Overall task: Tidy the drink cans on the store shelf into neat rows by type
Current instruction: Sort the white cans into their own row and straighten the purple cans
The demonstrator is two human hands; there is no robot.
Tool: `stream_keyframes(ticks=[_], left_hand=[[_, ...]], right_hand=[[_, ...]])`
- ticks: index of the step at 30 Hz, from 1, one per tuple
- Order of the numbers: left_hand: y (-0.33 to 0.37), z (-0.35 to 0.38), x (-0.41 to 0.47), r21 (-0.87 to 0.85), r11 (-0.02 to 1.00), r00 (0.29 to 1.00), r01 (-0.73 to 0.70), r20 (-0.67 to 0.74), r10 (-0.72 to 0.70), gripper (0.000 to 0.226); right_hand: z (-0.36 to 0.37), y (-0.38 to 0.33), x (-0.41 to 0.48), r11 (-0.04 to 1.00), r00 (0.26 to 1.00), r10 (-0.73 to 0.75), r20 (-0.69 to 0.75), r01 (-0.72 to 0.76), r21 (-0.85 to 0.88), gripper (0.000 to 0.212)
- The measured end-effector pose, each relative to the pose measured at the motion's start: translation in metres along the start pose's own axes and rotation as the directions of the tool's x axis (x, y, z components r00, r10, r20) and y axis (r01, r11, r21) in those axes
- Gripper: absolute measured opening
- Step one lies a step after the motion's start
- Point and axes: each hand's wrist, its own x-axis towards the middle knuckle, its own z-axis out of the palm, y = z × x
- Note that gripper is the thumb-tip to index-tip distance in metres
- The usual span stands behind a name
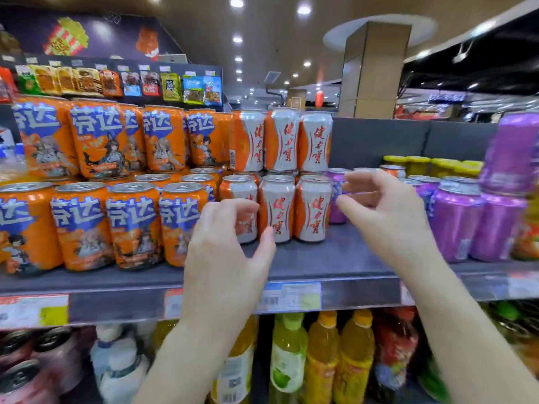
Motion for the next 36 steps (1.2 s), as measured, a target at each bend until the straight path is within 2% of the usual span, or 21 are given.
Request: stream_keyframes(ticks=[3, 6, 10, 15, 20, 24, 26, 29, 33, 35, 36], left_hand=[[0.024, 0.039, -0.002, -0.021, 0.995, 0.986, -0.101, 0.131, 0.103, 0.028], [0.035, 0.08, -0.002, -0.058, 0.996, 0.973, -0.07, 0.218, 0.081, 0.026], [0.062, 0.13, 0.002, -0.08, 0.997, 0.936, -0.014, 0.351, 0.041, 0.031], [0.087, 0.176, 0.021, 0.005, 1.0, 0.884, 0.015, 0.468, -0.015, 0.052], [0.097, 0.201, 0.036, 0.112, 0.989, 0.85, 0.094, 0.508, -0.139, 0.082], [0.103, 0.211, 0.036, 0.091, 0.977, 0.813, 0.193, 0.543, -0.211, 0.093], [0.102, 0.214, 0.037, 0.106, 0.97, 0.807, 0.22, 0.539, -0.242, 0.087], [0.098, 0.214, 0.038, 0.132, 0.966, 0.808, 0.222, 0.529, -0.258, 0.074], [0.094, 0.206, 0.036, 0.146, 0.963, 0.8, 0.225, 0.536, -0.268, 0.092], [0.098, 0.197, 0.031, 0.108, 0.971, 0.837, 0.215, 0.492, -0.24, 0.086], [0.101, 0.19, 0.027, 0.071, 0.977, 0.867, 0.2, 0.451, -0.21, 0.076]], right_hand=[[-0.051, 0.027, 0.007, 0.998, 0.979, 0.018, -0.202, -0.028, -0.05, 0.024], [-0.09, 0.05, 0.003, 0.994, 0.938, 0.043, -0.344, -0.073, -0.075, 0.02], [-0.121, 0.082, -0.005, 0.988, 0.9, 0.092, -0.426, -0.135, -0.071, 0.018], [-0.147, 0.108, -0.005, 0.988, 0.859, 0.098, -0.502, -0.142, -0.051, 0.024], [-0.157, 0.122, 0.018, 0.984, 0.866, 0.04, -0.498, -0.121, -0.133, 0.049], [-0.155, 0.128, 0.041, 0.974, 0.921, 0.097, -0.378, -0.167, -0.156, 0.079], [-0.152, 0.128, 0.05, 0.974, 0.937, 0.143, -0.317, -0.19, -0.122, 0.078], [-0.15, 0.127, 0.053, 0.975, 0.936, 0.164, -0.312, -0.202, -0.095, 0.065], [-0.147, 0.126, 0.057, 0.984, 0.932, 0.144, -0.332, -0.169, -0.047, 0.068], [-0.152, 0.117, 0.044, 0.995, 0.933, 0.055, -0.355, -0.083, -0.063, 0.069], [-0.15, 0.11, 0.04, 0.999, 0.93, 0.051, -0.365, -0.054, 0.001, 0.067]])
